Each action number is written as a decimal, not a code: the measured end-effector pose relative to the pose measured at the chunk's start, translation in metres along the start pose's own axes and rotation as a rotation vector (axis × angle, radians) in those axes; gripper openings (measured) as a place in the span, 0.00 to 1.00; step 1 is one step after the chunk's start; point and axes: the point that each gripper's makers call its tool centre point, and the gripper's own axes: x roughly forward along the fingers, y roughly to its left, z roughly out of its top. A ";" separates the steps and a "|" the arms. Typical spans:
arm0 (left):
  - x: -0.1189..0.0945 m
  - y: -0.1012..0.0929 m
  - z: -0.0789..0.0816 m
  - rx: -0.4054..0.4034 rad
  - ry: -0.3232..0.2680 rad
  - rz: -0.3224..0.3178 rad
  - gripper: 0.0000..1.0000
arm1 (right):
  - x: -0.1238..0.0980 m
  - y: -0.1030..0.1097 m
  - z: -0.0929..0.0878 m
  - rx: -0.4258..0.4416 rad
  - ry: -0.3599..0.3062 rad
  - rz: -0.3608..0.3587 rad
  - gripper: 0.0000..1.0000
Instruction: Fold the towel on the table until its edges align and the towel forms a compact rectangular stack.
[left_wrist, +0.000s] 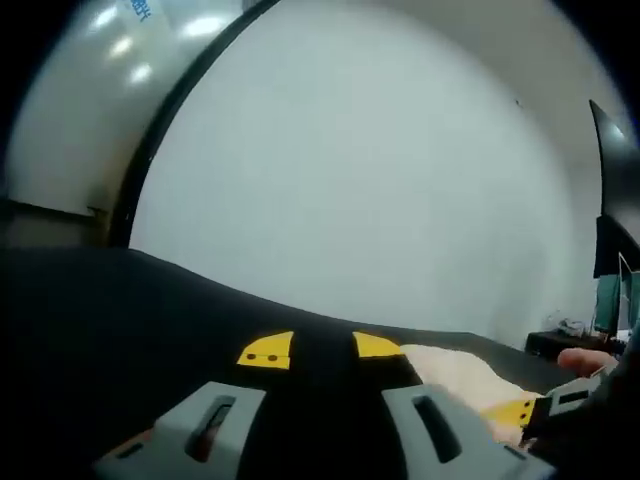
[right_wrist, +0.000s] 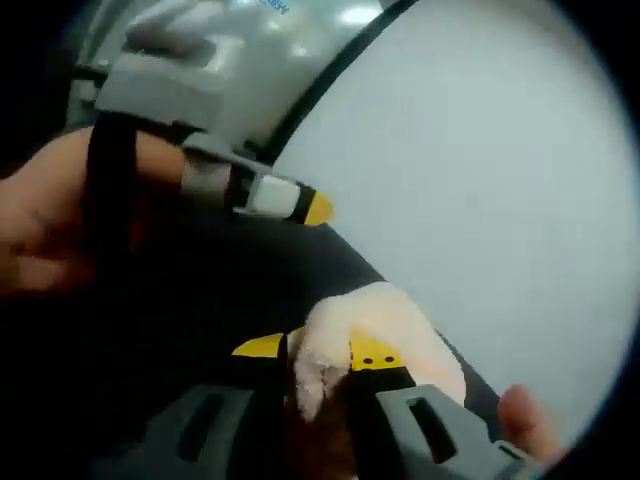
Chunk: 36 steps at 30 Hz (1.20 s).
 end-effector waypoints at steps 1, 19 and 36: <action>-0.002 0.002 0.004 0.001 -0.019 0.005 0.21 | -0.008 0.005 0.004 -0.035 -0.018 0.023 0.25; -0.003 -0.096 0.015 0.208 -0.095 -0.332 0.26 | -0.034 -0.086 -0.041 0.598 -0.113 0.110 0.32; 0.016 -0.142 -0.024 0.370 0.091 -0.452 0.27 | -0.051 -0.099 -0.048 0.724 -0.260 0.290 0.32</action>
